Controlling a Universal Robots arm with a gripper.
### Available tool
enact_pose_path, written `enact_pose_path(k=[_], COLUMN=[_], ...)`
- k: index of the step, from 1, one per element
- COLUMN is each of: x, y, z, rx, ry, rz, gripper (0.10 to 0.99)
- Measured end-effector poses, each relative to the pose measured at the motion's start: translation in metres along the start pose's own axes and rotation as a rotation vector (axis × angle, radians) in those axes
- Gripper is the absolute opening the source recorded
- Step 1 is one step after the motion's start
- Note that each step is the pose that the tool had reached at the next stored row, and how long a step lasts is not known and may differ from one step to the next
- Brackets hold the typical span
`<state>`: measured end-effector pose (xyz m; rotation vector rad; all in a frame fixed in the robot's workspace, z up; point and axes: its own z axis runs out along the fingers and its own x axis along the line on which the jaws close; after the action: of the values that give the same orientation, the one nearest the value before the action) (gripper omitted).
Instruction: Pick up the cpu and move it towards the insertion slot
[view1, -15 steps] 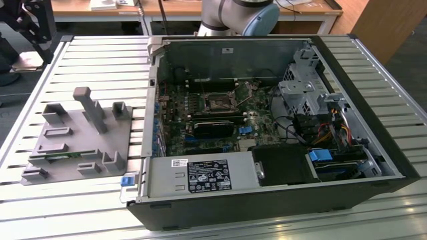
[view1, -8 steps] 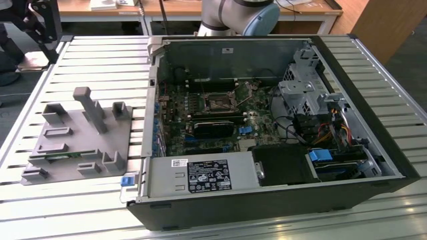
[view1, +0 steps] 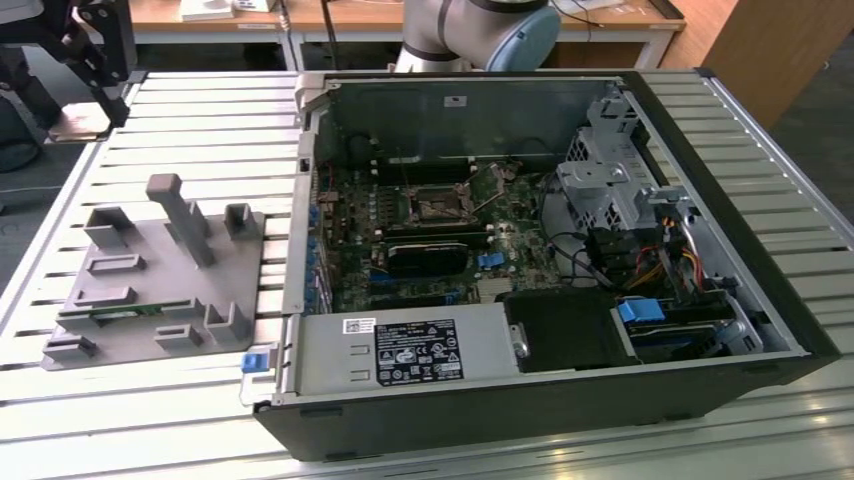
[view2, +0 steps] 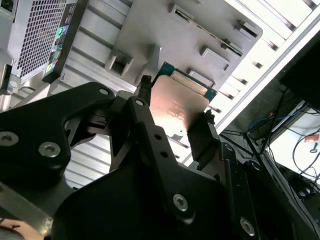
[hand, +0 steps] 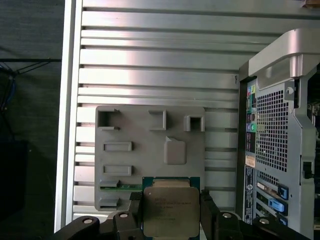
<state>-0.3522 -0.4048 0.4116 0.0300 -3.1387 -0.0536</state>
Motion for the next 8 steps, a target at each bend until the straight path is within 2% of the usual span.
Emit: enact_pose_path(k=[8], x=[-0.0096], y=[-0.0002], z=[-0.0001], rx=[0.000], ry=[0.0000], rz=[0.000], gripper=[0.541])
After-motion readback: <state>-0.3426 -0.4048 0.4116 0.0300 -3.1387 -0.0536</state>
